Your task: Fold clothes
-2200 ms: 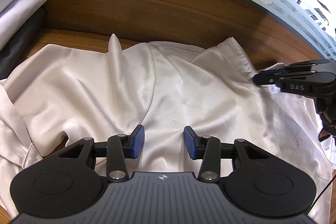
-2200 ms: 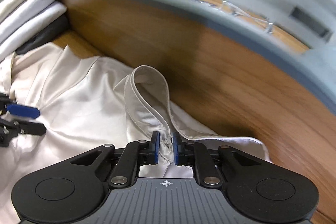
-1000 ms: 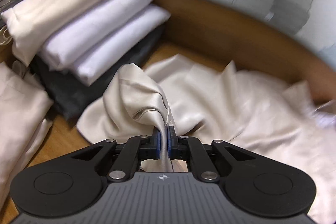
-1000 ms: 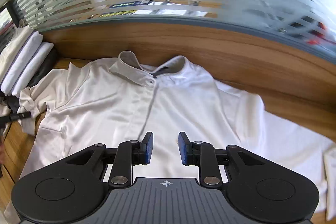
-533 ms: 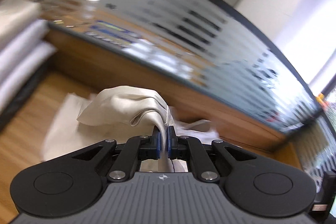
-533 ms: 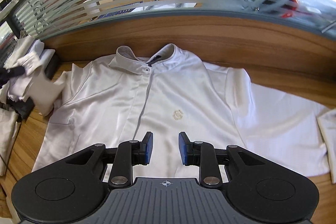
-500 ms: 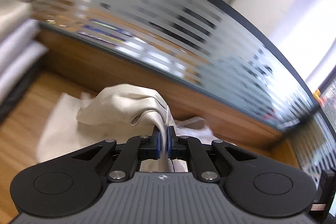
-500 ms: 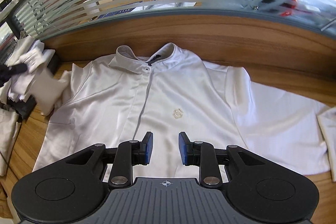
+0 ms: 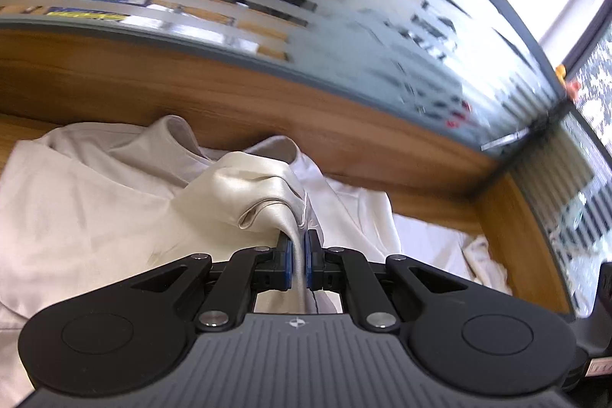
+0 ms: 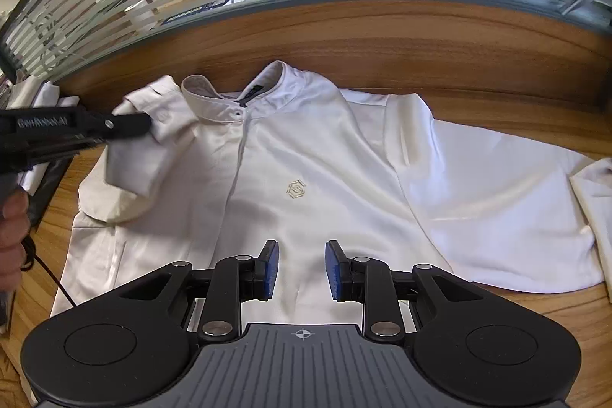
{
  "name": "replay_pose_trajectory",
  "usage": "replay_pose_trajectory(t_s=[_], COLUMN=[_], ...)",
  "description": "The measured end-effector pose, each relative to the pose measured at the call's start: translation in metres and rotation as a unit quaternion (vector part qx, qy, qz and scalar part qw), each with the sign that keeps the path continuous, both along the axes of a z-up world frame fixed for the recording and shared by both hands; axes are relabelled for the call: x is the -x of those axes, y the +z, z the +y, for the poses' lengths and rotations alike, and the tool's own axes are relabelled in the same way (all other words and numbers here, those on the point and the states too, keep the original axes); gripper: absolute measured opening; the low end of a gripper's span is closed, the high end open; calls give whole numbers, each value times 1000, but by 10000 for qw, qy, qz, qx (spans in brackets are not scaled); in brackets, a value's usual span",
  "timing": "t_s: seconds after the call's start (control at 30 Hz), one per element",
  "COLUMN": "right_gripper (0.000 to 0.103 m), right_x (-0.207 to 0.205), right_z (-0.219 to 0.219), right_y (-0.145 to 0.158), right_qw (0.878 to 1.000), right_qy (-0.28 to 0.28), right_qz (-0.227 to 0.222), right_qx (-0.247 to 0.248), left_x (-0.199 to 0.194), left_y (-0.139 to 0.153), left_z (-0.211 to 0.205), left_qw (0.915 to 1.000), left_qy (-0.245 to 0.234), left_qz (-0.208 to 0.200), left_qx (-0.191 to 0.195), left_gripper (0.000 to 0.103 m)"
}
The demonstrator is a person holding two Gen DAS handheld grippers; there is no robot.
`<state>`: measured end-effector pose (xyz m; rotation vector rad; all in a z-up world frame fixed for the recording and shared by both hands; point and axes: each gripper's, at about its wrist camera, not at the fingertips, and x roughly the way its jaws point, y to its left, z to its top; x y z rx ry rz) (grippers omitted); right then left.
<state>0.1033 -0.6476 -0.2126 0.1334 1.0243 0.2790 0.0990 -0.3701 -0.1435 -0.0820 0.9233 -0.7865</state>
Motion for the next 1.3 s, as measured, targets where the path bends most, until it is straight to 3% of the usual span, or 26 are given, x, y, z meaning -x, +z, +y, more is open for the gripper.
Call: replay_pose_trajectory(t_s=[0.3,0.33,0.37,0.43,0.63,0.77,0.83,0.93,1.07,1.13,1.2,1.3], right_gripper=[29,29,30,30,30,31,39,40,40,32,12,8], right_x=[-14,-15,-16,-18,-28,-44,-54,-70,-86,-92,-95,-95], right_z=[3,2,0,-2,-12,-18,-21,-23,-16,-11,-5,4], right_y=[-2,-2,-3,-5,-20,-36,-44,-56,-69,-74,-75,-67], right_qw=[9999,9999,9999,9997,9987,9960,9938,9911,9926,9940,9957,9977], right_qy=[-92,-119,-153,-221,-483,-830,-1025,-1229,-1119,-988,-834,-624], right_qz=[-57,-59,-55,-38,112,179,201,236,326,384,382,185], right_qx=[25,33,47,67,-83,-292,-387,-448,-353,-275,-163,174], left_x=[1,2,3,7,8,-2,-10,-19,-25,-26,-25,-22], left_y=[2,2,2,1,-11,-25,-32,-37,-39,-40,-38,-38], left_z=[-37,-40,-42,-40,2,46,69,102,139,155,167,179], left_qw=[9994,9992,9989,9983,9974,9958,9937,9885,9821,9787,9760,9723], left_qy=[-282,-351,-443,-542,-400,96,409,863,1332,1536,1692,1882], left_qz=[-83,-93,-95,-193,-411,-364,-249,-166,-87,-70,-101,-62], left_qx=[182,152,87,-14,-442,-835,-1013,-1228,-1331,-1360,-1369,-1382], left_gripper=[10,23,43,51,51,51,51,51,51,51,51,51])
